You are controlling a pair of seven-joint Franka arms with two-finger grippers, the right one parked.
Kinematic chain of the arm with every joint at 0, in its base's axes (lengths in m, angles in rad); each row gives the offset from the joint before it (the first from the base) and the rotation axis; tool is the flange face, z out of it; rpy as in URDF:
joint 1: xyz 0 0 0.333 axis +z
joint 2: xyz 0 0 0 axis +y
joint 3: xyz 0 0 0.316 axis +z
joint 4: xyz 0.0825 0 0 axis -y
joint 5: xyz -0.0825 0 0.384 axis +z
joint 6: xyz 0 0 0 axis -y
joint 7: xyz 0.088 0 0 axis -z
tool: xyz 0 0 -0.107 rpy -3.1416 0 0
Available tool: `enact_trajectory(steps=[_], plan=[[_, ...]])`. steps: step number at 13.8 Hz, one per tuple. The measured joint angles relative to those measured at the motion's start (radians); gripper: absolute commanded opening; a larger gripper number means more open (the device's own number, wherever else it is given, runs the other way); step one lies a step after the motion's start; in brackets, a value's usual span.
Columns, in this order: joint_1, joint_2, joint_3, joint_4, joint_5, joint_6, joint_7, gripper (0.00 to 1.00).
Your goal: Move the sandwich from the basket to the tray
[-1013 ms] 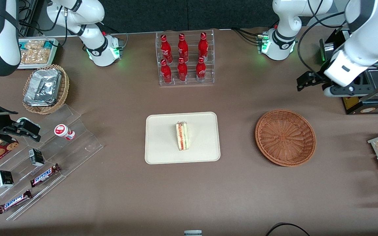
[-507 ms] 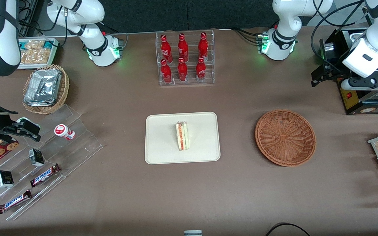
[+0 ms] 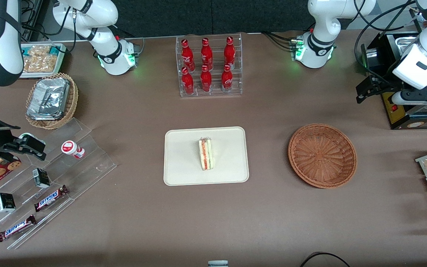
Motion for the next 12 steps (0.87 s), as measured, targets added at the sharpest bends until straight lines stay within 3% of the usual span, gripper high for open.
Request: enact_trajectory(steps=[12], plan=[[0.066, 0.001, -0.052, 0.027, 0.000, 0.013, 0.003, 1.00]])
